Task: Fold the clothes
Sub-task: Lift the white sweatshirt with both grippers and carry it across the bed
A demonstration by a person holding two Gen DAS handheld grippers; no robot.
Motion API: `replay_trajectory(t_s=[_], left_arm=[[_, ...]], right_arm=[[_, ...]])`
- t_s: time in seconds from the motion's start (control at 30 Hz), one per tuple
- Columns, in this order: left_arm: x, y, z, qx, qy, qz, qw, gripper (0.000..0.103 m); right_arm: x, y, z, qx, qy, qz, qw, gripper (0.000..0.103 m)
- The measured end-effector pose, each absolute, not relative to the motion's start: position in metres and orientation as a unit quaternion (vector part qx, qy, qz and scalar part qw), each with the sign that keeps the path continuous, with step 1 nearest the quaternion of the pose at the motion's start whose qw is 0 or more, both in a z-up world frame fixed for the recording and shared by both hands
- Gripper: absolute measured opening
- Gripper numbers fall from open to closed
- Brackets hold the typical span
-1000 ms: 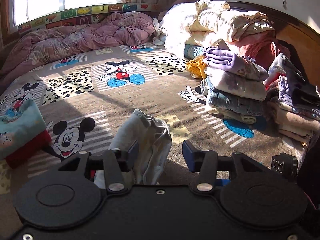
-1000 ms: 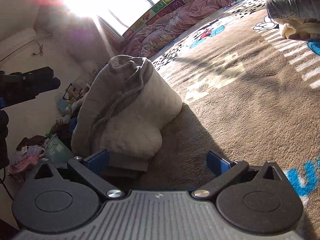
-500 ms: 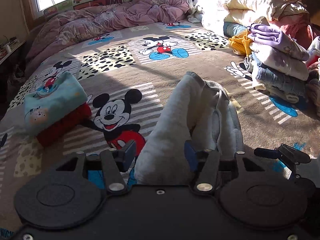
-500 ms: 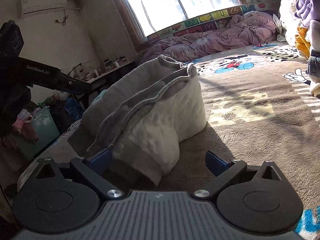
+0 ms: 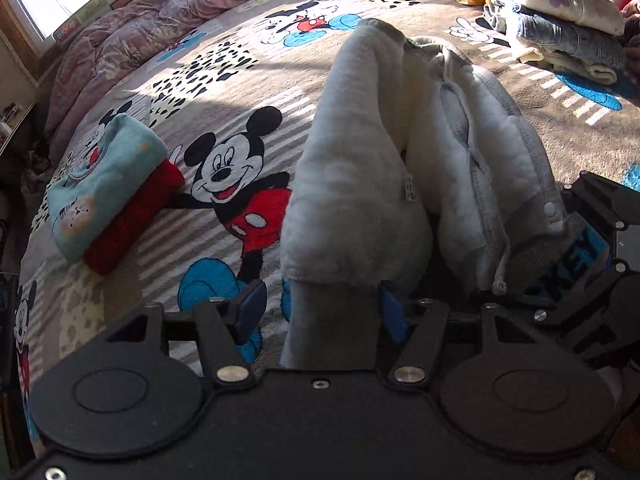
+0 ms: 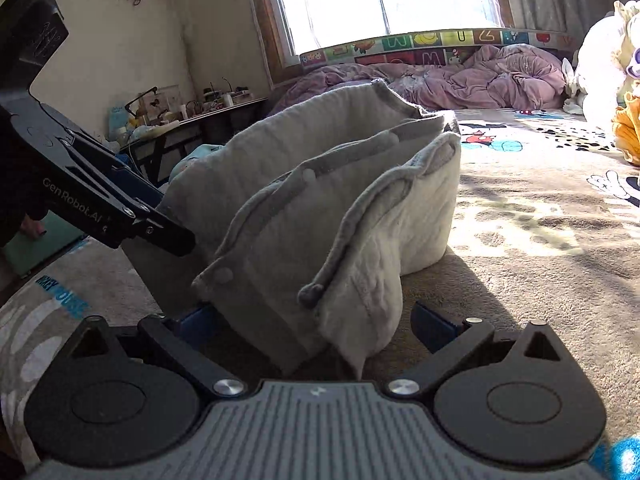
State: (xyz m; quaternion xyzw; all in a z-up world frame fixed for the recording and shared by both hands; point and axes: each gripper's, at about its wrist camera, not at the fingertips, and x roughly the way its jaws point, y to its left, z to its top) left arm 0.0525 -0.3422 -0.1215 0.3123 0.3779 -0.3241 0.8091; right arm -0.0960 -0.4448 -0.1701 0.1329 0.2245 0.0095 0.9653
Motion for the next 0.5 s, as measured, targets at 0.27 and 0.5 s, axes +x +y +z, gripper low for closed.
replay_trajectory(t_s=[0.27,0.5], left_arm=[[0.048,-0.346,-0.115,0.321,0.365,-0.322,0.812,0.02],[0.048,-0.346,-0.107,0.309,0.36,-0.327,0.817,0.016]], right_arm=[[-0.097,-0.486,-0.183,0.237,0.223,0.033,0.945,0.06],[-0.114,-0.505,-0.175,0.242,0.175,-0.006,0.954,0.038]])
